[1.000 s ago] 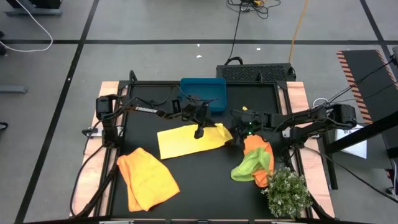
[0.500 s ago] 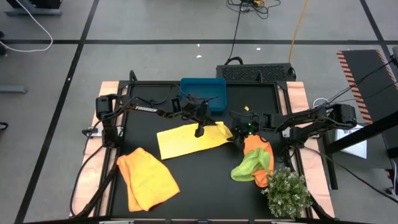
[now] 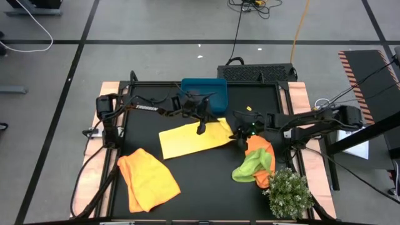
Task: Fold microfiber towels
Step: Fold the yellow microfiber towel
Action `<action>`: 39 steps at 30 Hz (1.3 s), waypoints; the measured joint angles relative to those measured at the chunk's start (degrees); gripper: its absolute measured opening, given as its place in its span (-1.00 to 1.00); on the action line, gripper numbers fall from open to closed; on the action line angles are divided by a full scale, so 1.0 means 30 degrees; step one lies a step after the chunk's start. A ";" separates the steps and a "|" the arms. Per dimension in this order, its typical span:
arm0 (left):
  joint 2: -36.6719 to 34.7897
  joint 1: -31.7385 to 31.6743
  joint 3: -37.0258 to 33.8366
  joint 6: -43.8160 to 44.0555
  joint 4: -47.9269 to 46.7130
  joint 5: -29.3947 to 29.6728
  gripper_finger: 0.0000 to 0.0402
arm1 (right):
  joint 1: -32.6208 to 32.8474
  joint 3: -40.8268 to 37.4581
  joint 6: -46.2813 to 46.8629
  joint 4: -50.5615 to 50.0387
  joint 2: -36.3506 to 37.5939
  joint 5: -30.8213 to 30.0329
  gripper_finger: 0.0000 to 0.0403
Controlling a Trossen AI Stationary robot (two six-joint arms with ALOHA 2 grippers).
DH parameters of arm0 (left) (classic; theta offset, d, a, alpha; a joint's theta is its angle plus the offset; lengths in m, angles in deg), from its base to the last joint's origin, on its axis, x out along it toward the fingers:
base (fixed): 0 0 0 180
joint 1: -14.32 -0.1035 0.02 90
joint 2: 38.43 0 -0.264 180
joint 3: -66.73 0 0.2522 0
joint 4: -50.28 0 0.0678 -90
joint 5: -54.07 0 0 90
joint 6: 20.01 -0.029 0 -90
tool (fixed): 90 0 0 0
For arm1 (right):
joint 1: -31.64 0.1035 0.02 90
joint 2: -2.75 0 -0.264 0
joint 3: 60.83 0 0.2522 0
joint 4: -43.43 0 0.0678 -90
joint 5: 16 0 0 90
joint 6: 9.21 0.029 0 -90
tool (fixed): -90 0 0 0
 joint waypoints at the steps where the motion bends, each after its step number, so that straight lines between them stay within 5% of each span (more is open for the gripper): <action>1: 0.0000 -0.0060 0.0000 0.0012 0.0074 -0.0076 -0.98 | -0.0046 0.0000 -0.0013 -0.0329 0.0474 0.0007 -0.99; 11: 0.0000 -0.0338 0.0054 0.1199 0.3605 -0.1774 -0.99 | -0.1180 0.0000 0.0090 -0.3988 0.5426 -0.0073 -1.00; 19: 0.0015 -0.0433 0.1731 0.1407 0.3282 -0.2064 -0.99 | -0.2185 0.0399 0.0365 -0.6096 0.7861 -0.0084 -1.00; 28: -0.3076 -0.1289 0.0587 -0.0860 0.0040 -0.1887 -0.99 | -0.2379 0.2188 -0.0756 -0.6355 0.7683 -0.1198 -1.00; 39: -0.4755 -0.0999 -0.2461 -0.0273 0.1955 -0.0777 -1.00 | -0.1922 0.3869 -0.1559 -0.7694 0.6205 -0.2605 -1.00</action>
